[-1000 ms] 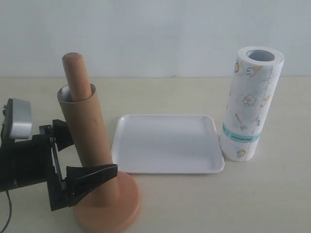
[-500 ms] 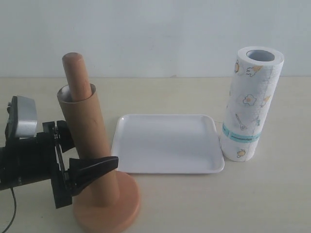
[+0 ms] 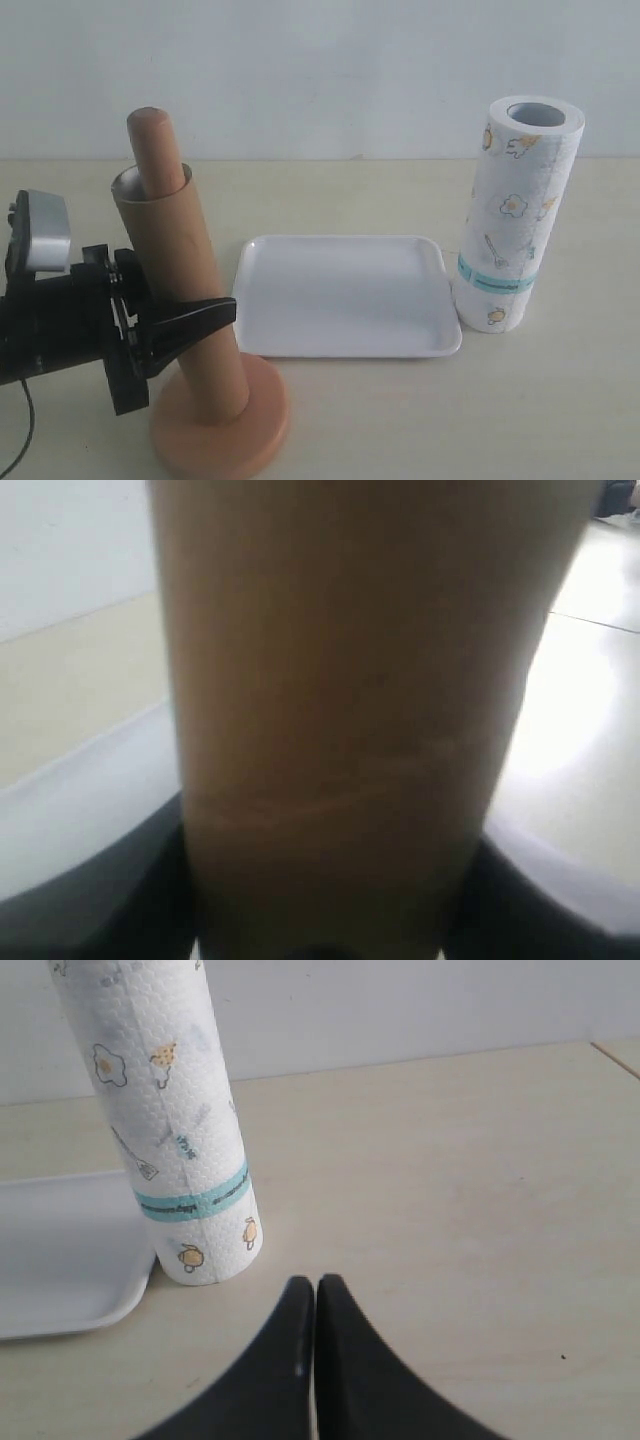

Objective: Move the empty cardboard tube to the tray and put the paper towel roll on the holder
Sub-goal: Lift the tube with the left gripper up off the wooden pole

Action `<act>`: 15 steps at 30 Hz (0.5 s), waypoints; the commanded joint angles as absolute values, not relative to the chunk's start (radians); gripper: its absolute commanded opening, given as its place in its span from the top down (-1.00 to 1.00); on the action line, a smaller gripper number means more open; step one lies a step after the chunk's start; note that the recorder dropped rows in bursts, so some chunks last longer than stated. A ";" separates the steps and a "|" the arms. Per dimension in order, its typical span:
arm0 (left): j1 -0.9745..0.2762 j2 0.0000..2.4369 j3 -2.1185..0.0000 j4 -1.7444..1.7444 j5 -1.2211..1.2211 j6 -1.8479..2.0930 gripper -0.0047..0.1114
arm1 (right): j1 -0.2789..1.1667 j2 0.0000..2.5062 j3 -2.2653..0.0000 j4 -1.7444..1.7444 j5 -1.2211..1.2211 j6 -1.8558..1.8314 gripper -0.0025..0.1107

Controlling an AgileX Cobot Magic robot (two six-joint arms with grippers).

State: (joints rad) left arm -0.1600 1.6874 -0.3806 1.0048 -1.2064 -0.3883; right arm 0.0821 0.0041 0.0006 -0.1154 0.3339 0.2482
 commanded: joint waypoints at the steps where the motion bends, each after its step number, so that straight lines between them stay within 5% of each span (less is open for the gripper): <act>1: -0.167 1.610 -0.385 1.006 -1.221 -0.462 0.85 | 0.079 0.000 0.000 -0.119 0.329 0.251 0.96; 15: -0.167 1.203 -0.410 1.040 -1.144 -0.728 0.85 | 0.079 0.000 0.000 -0.119 0.329 0.251 0.96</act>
State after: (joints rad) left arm -0.1608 1.2783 -0.3868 1.0275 -1.1742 -0.6496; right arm 0.0821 0.0041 0.0006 -0.1154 0.3339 0.2482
